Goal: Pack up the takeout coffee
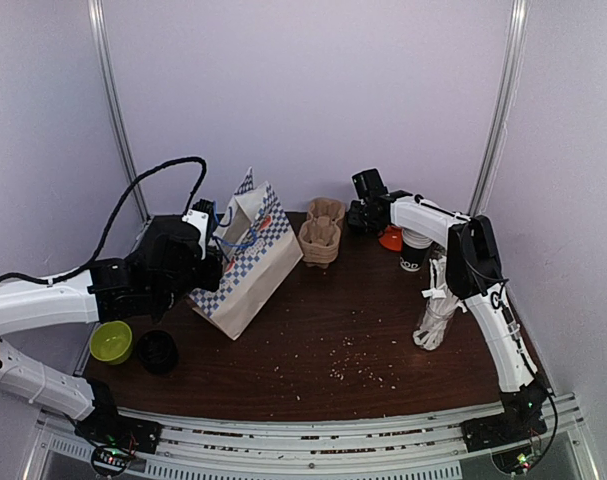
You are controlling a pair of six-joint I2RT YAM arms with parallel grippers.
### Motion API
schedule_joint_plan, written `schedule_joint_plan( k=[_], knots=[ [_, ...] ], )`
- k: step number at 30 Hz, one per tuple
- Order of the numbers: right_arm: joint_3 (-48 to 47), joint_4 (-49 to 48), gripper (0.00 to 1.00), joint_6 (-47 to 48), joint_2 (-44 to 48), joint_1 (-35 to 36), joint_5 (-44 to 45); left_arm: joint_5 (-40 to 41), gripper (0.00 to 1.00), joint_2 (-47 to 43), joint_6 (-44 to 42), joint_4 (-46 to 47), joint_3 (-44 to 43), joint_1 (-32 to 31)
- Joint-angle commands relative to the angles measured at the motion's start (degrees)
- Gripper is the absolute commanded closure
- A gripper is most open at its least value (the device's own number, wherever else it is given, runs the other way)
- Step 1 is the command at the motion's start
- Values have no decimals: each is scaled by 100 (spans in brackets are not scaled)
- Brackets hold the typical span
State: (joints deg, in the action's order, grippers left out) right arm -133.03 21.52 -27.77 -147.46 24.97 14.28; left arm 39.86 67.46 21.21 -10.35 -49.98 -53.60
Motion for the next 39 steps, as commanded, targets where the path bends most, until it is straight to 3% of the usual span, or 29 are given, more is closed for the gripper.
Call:
schedule_joint_plan(
  k=[1, 15, 28, 30, 36, 39],
  knots=[
    [114, 65, 68, 38, 134, -28, 60, -13, 100, 24, 67, 9, 32, 34],
    [1311, -154, 78, 51, 1423, 232, 17, 12, 100, -284, 191, -100, 105, 34],
    [2433, -287, 79, 28, 2600, 502, 24, 193, 100, -736, 271, -361, 170, 34],
    [2466, -252, 73, 22, 2613, 505, -36, 243, 100, -802, 262, -393, 172, 34],
    [1972, 91, 30, 221, 2099, 469, 80, 240, 100, -880, 332, -448, 205, 34],
    [1444, 320, 14, 296, 1705, 444, 319, 225, 100, -831, 381, -448, 214, 34]
  ],
)
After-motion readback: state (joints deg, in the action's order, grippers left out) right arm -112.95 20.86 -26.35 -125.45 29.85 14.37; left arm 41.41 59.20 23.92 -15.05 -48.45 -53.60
